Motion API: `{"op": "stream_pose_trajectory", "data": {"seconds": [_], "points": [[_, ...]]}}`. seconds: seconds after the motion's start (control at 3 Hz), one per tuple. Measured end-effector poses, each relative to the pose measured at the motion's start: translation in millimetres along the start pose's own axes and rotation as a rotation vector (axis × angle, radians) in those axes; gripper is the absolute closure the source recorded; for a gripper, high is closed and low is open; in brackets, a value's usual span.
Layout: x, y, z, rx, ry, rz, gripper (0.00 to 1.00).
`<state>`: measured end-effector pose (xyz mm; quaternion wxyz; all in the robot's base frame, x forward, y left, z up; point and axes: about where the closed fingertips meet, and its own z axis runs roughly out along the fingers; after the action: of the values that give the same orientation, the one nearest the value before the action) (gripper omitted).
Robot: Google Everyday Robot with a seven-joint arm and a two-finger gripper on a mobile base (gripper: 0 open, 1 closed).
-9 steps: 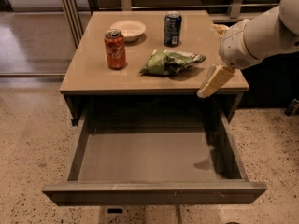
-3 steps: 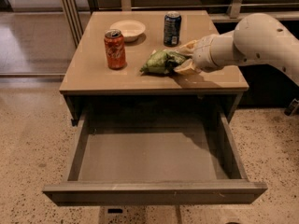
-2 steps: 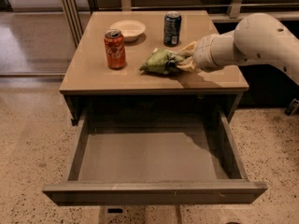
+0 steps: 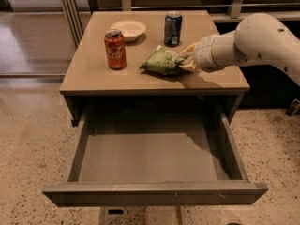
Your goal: Place green jalapeno chip bag into top drawer
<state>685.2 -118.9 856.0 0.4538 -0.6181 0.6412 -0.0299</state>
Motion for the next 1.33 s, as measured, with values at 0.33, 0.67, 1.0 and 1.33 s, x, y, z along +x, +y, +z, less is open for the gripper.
{"op": "stream_pose_trajectory", "data": {"seconds": [0.33,0.67,1.0,1.33], "points": [[-9.1,2.8,-9.1,-0.014,-0.046,-0.037,1.00],[-34.9,18.5,-40.0,-0.057,-0.134,-0.109,1.00],[-62.0,46.1,-90.3,-0.139,-0.232,-0.192,1.00],[-67.5,63.6,-103.1,-0.198,-0.262,-0.216,1.00]]}}
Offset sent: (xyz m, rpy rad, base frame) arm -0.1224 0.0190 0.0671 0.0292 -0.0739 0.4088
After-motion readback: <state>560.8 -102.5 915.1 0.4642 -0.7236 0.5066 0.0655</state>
